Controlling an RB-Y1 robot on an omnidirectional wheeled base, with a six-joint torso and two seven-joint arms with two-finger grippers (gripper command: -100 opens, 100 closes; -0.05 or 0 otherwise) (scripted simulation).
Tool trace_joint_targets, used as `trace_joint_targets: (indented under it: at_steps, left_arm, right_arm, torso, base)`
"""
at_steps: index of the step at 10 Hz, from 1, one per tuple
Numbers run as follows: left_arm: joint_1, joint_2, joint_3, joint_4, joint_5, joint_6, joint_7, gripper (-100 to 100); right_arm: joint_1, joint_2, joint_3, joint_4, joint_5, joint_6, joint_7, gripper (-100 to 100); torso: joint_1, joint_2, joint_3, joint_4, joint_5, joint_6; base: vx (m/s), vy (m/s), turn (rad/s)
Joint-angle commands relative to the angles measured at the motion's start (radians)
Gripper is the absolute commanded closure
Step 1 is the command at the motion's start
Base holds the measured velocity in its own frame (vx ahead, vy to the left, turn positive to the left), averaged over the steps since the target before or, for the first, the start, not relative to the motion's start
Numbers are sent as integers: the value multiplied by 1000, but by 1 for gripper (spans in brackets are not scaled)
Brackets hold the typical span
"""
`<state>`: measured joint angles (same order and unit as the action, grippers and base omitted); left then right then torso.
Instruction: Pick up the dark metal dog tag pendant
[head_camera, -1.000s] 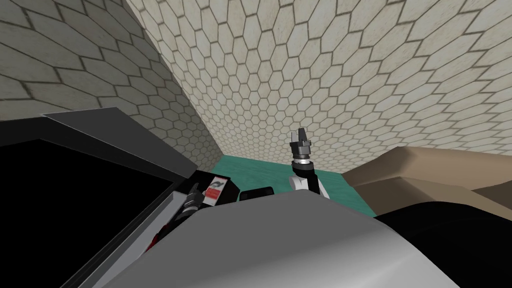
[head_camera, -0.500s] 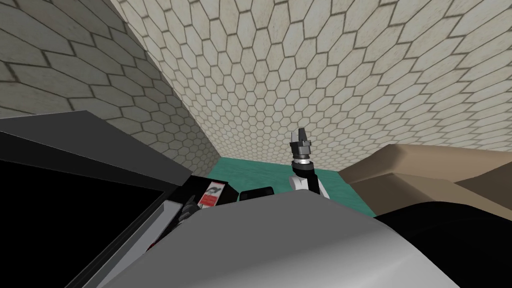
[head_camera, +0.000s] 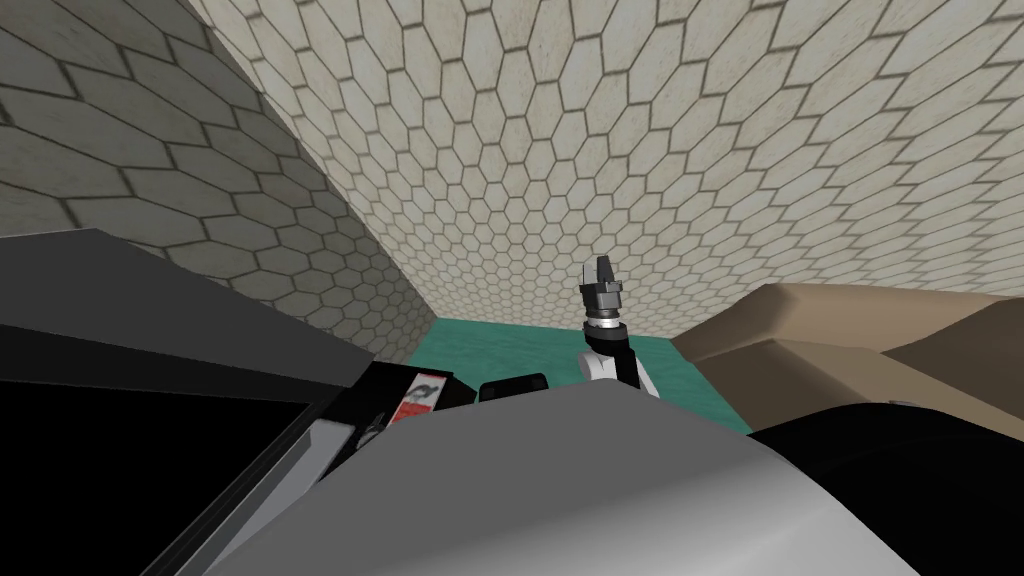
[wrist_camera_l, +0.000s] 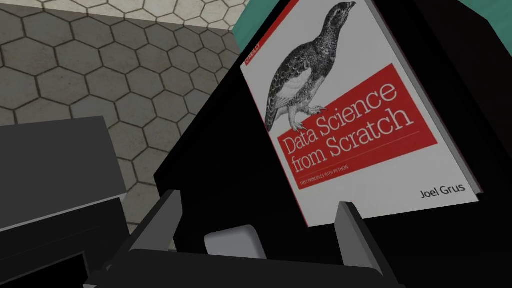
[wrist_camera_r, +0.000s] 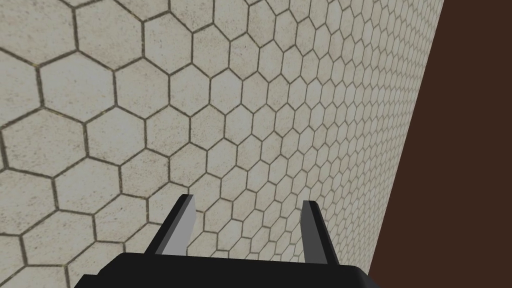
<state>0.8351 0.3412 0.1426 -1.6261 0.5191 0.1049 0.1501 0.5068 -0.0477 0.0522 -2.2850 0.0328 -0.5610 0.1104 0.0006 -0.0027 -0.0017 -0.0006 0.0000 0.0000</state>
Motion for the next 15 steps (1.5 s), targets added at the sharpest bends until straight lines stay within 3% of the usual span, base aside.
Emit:
trace_joint_targets:
  at_steps: [1,6,7,11,15]
  left_arm:
    - [22,11,4,43,50,44,9,-100]
    - [68,24,11,148,182,150,27,-100]
    - [68,24,11,148,182,150,27,-100]
    - [104,25,9,232,296,231,42,-100]
    - [126,16,3,291,380,284,53,-100]
  right_arm:
    - [0,0,0,0,0,0,0,0]
    - [0,0,0,0,0,0,0,0]
    - [0,0,0,0,0,0,0,0]
    - [0,0,0,0,0,0,0,0]
    - [0,0,0,0,0,0,0,0]
  torso:
    - [0,0,0,0,0,0]
    - [1,-1,0,0,0,0]
    - [1,-1,0,0,0,0]
    - [2,0,0,0,0,0]
    - [2,0,0,0,0,0]
  base:
    - [71,14,-165]
    - [75,39,-123]
    - [44,32,-52]
    - [51,47,-132]
    - [39,61,-116]
